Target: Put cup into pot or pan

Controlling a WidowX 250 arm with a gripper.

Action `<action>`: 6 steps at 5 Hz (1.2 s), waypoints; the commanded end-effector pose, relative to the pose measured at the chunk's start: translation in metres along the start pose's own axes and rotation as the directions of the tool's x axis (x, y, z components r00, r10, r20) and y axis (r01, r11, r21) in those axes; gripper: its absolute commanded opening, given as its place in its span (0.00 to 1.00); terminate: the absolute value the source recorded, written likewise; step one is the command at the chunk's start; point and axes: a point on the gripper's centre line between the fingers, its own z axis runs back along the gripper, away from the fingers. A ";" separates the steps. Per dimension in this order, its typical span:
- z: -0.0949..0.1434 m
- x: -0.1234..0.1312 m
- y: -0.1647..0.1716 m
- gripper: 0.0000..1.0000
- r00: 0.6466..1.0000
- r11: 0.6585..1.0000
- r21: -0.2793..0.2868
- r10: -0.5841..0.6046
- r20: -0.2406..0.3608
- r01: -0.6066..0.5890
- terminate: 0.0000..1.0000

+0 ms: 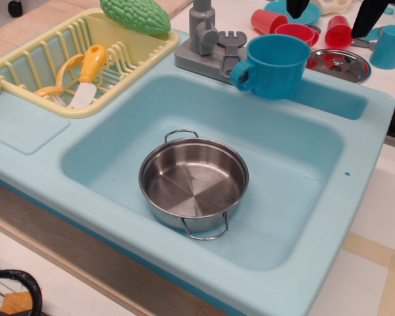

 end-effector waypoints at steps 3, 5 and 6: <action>-0.028 0.001 0.008 1.00 0.992 0.999 -0.004 0.052 -0.117 -0.053 0.00; -0.047 -0.001 0.012 0.00 0.990 0.996 -0.049 0.063 -0.128 -0.069 0.00; -0.047 -0.004 0.012 0.00 0.990 0.995 -0.048 0.079 -0.120 -0.085 0.00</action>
